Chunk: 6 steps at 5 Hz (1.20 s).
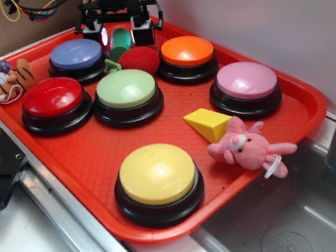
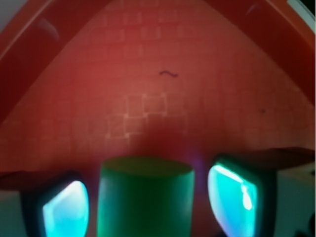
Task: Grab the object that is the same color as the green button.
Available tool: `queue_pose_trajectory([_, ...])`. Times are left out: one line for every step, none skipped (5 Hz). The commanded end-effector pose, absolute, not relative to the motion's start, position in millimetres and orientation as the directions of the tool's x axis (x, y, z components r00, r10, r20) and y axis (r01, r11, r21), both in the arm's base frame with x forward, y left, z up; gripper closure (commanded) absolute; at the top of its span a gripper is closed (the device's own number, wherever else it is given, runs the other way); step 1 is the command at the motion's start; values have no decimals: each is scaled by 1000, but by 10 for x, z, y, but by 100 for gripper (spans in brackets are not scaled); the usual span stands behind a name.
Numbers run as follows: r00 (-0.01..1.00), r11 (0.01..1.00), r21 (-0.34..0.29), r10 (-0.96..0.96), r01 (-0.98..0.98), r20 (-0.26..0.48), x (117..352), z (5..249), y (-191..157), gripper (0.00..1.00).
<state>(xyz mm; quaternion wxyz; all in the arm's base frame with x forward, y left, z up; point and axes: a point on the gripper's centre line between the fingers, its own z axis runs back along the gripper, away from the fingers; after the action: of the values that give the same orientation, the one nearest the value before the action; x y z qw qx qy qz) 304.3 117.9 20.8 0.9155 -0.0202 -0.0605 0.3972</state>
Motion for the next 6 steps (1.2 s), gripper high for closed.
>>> queue_pose_trajectory([660,675,-116,738,-729,140,3048,289,1170,91])
queue_pose_trajectory([650,666,-124,745,-735,146,3052,292,1152,100])
queue_pose_trajectory([654,672,-98,739,-734,161,3040,369,1114,100])
queue_pose_trajectory([696,721,-59,685,-691,218,3057,644,1034,100])
queue_pose_trajectory([786,812,-75,580,-579,214,3040,1050,856,100])
queue_pose_trajectory([853,890,-113,455,-441,255,2918,1330,584,100])
